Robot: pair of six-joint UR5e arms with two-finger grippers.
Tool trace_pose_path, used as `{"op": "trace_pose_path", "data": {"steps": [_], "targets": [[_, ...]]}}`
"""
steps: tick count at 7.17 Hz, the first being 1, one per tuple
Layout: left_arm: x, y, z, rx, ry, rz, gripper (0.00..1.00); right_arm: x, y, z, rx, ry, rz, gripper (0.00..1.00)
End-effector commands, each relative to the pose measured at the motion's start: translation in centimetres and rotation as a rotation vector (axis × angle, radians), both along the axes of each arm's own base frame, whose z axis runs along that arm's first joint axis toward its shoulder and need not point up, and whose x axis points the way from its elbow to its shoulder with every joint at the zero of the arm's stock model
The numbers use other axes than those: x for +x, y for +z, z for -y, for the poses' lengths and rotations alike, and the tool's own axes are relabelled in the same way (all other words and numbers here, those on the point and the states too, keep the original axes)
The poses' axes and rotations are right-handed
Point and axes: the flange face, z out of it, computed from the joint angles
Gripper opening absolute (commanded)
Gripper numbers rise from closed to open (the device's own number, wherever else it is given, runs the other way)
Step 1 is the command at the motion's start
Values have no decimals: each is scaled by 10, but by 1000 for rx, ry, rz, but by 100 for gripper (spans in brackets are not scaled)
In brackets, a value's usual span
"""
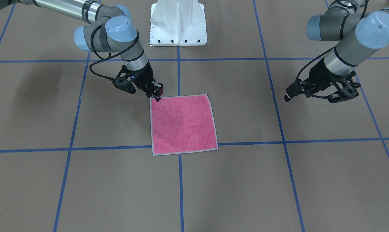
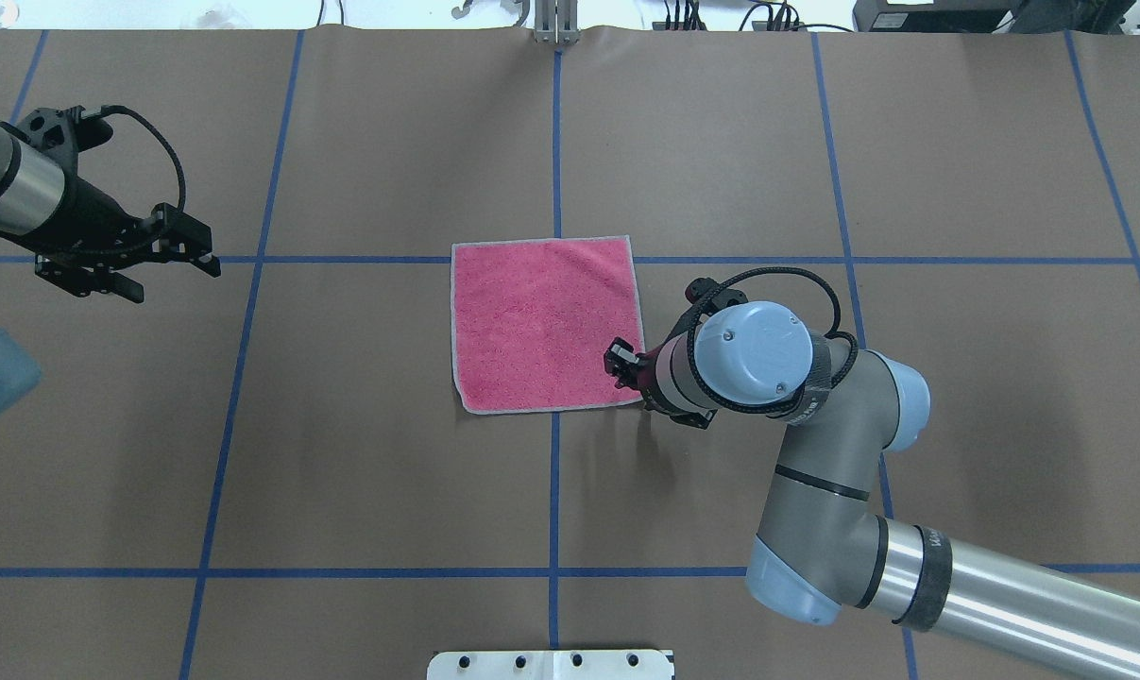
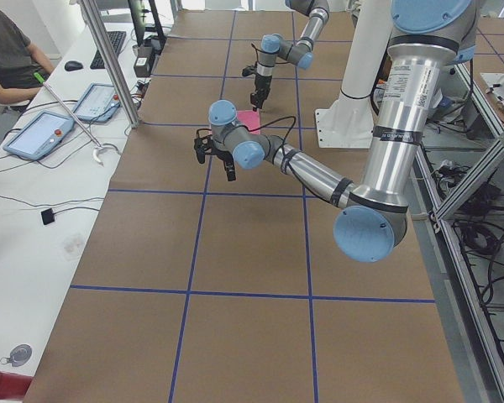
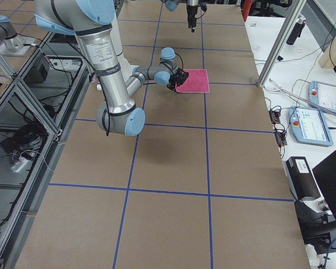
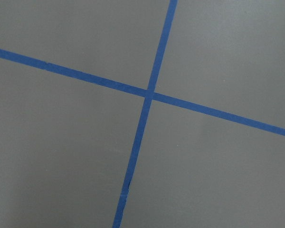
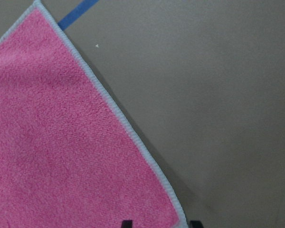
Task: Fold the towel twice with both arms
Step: 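Pinch the towel corner with the right gripper while the left arm approaches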
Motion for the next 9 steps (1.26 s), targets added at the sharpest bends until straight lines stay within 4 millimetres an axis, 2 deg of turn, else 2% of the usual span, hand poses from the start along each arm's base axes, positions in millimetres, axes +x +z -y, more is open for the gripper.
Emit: {"op": "trace_pose_path", "data": {"steps": [1, 4, 7, 9], "targets": [[0, 0, 0, 0, 0, 0, 100, 3, 2, 4, 1, 4, -5, 53], [0, 1, -1, -1, 1, 1, 100, -4, 12, 5, -10, 2, -24, 52], [0, 0, -1, -1, 0, 0, 100, -4, 7, 5, -8, 4, -14, 39], [0, 1, -1, -3, 0, 1, 100, -2, 7, 5, -8, 4, -13, 39]]}}
